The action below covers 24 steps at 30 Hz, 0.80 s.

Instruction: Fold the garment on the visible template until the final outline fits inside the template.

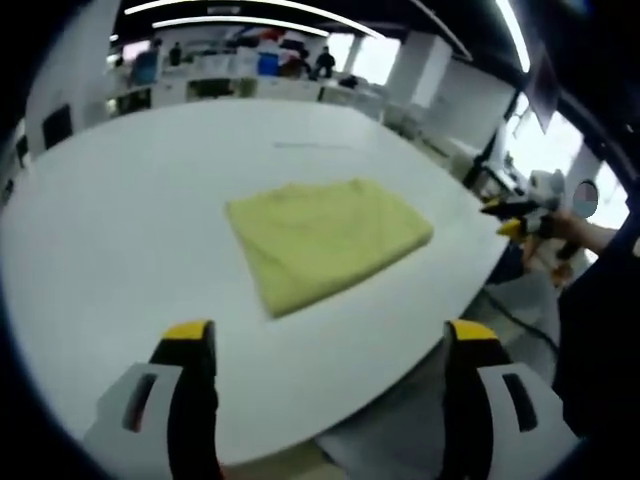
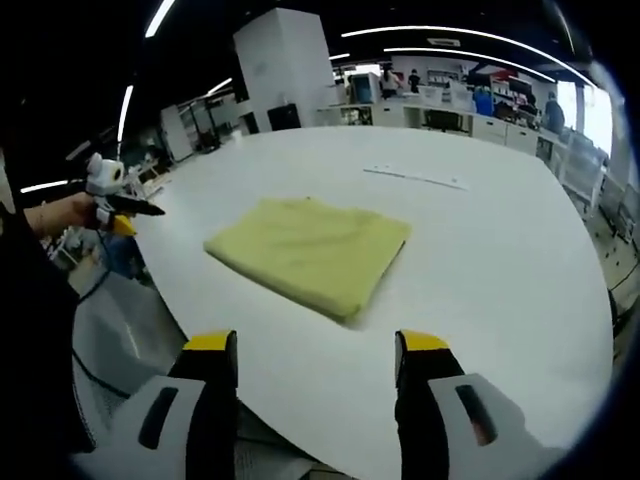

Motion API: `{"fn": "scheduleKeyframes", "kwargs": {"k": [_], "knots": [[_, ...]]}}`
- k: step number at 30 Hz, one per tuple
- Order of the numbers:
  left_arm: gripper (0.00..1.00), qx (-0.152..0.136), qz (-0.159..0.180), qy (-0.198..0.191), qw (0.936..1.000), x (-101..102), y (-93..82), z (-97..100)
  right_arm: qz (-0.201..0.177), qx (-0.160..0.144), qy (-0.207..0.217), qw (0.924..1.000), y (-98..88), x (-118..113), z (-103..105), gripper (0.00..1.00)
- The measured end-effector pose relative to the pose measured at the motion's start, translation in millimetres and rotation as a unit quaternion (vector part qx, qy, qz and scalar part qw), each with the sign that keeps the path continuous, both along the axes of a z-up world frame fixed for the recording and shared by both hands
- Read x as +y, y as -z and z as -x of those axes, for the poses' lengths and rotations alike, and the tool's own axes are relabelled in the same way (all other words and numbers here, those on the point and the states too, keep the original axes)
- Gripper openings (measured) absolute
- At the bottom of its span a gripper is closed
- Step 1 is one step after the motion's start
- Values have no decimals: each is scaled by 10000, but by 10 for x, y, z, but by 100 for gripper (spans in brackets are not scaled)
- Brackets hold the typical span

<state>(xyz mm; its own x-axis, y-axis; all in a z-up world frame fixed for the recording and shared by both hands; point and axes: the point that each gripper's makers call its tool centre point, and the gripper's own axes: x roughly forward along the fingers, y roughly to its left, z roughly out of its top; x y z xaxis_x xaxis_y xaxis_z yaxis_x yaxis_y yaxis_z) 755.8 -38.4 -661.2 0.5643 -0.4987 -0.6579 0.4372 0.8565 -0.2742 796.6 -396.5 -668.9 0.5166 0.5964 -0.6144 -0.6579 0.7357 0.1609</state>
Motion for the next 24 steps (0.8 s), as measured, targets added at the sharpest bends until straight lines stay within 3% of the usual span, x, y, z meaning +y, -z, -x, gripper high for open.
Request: {"fn": "scheduleKeyframes", "kwargs": {"k": [10, 24], "knots": [[75, 149, -49, -10, 9999, -1, 265, -109, 80, 108, -26, 9999, 208, 6, -116, 53], [51, 107, -293, -43, 9995, 49, 582, -361, 365, 285, -130, 9988, 544, 54, -306, 43]]}}
